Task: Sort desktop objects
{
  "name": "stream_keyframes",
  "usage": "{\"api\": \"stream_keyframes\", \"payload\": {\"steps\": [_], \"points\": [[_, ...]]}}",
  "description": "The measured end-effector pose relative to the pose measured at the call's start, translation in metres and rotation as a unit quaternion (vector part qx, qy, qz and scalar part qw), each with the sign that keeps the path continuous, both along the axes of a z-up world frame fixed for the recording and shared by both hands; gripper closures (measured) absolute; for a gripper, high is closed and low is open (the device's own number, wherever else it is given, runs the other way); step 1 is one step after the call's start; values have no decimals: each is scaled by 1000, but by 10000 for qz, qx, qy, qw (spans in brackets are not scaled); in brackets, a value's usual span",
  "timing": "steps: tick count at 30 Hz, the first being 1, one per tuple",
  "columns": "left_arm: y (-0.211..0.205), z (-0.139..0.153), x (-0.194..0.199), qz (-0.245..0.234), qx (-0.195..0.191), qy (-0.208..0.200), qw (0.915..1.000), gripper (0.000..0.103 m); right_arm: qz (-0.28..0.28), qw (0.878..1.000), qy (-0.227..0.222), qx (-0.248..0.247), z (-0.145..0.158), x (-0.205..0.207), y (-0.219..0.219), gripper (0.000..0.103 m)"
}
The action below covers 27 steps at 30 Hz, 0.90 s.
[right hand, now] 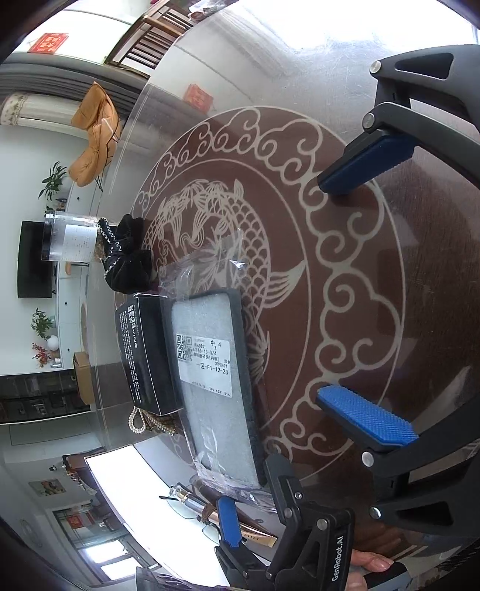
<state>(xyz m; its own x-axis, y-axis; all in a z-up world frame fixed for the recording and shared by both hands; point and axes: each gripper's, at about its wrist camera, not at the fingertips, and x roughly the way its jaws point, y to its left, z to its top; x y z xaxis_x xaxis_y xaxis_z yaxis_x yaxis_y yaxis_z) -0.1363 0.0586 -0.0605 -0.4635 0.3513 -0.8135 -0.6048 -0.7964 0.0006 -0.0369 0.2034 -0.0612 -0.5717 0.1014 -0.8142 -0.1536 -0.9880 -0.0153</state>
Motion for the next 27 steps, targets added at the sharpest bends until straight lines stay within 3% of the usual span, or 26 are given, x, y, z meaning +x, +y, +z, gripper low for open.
{"api": "stream_keyframes", "payload": {"steps": [6, 16, 27], "points": [[29, 0, -25, -15, -2, -1, 10000, 0, -5, 10000, -1, -5, 0, 0, 0, 0], [24, -1, -25, 289, 13, -4, 9996, 0, -888, 9960, 0, 1, 2, -16, -3, 0], [23, -1, -25, 294, 8, -1, 9996, 0, -901, 9959, 0, 0, 3, -18, -2, 0]]}}
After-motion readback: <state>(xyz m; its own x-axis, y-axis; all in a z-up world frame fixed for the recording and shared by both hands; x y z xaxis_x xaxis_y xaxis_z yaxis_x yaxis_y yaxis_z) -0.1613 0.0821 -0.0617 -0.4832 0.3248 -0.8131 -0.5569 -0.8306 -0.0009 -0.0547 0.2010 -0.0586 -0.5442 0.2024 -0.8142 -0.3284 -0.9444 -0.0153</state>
